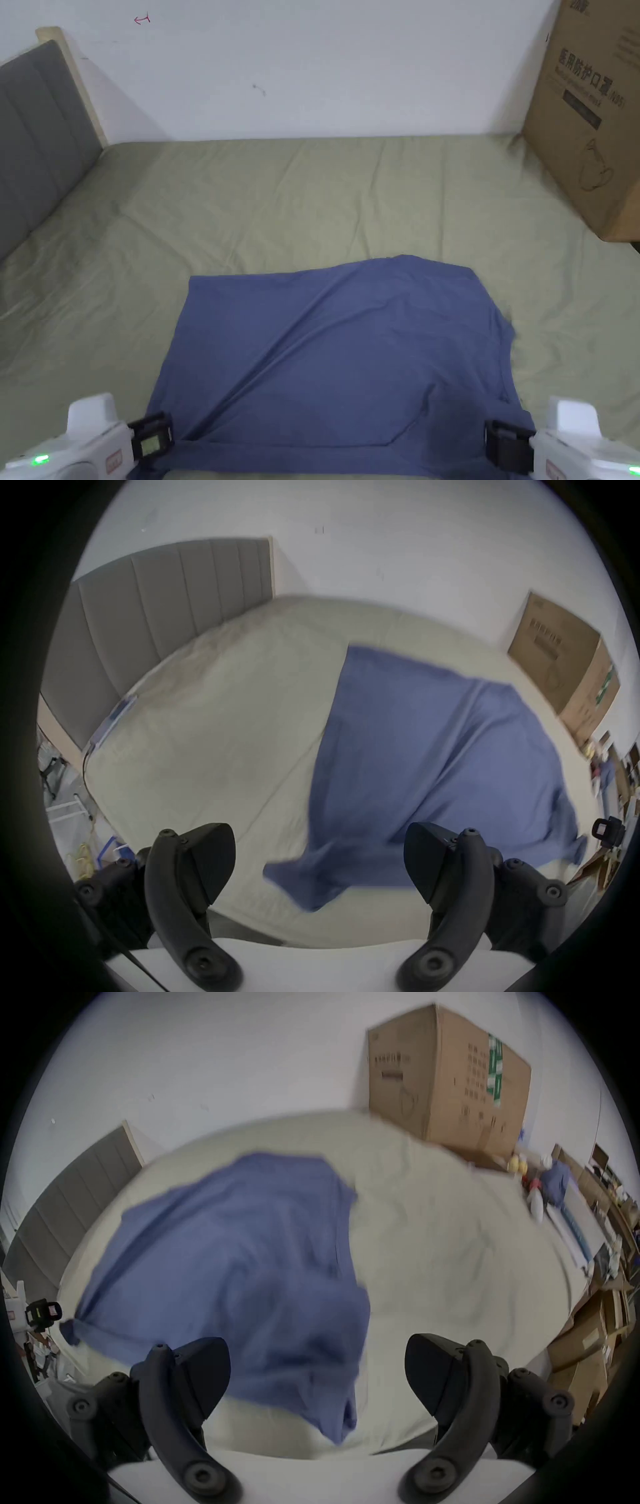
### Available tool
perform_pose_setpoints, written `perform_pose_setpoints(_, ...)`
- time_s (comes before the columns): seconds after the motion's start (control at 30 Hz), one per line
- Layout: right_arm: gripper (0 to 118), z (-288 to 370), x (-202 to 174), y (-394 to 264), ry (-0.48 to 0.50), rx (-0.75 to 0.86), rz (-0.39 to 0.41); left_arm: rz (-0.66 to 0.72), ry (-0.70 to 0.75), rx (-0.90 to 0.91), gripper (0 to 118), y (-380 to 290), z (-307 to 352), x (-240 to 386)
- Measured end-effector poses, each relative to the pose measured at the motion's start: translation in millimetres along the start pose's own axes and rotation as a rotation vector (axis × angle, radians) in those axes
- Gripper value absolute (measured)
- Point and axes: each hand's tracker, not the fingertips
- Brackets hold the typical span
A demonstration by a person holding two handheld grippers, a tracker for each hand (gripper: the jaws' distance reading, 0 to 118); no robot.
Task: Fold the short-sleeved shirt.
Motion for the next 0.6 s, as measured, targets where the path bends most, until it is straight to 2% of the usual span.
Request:
perform_pose_setpoints(0.17, 104, 40.9, -16.4, 53.9, 0.025, 0.254, 0.01, 0.003, -0.056, 0.256, 103, 41.8, 39.0, 18.2)
perform_pose_setpoints(0.2, 104, 20.2, -7.7, 51.1, 0.027, 0.303, 0.015, -0.009, -0.067, 0.309, 103, 49.4, 46.0, 22.9)
perform_pose_setpoints(0.33, 104, 38.8, -19.2, 74.7, 0.023, 0.434, 0.029, -0.077, -0.041, 0.46, 103, 67.9, 77.8, 50.6)
perform_pose_setpoints(0.43, 100, 51.0, -25.9, 83.7, 0.019, 0.515, 0.046, -0.125, -0.036, 0.542, 92, 71.9, 81.7, 58.2)
perform_pose_setpoints(0.5, 94, 60.6, -36.3, 87.7, -0.006, 0.564, 0.078, -0.159, -0.049, 0.567, 72, 73.1, 84.9, 65.4)
perform_pose_setpoints(0.53, 86, 63.2, -39.0, 87.7, -0.023, 0.578, 0.092, -0.178, -0.051, 0.57, 58, 73.1, 85.7, 68.5)
perform_pose_setpoints(0.57, 68, 65.3, -41.6, 87.2, -0.043, 0.593, 0.112, -0.191, -0.057, 0.574, 32, 72.8, 82.2, 68.7)
perform_pose_setpoints(0.6, 47, 59.4, -43.4, 83.2, -0.053, 0.598, 0.128, -0.189, -0.055, 0.575, 13, 72.0, 81.8, 71.1)
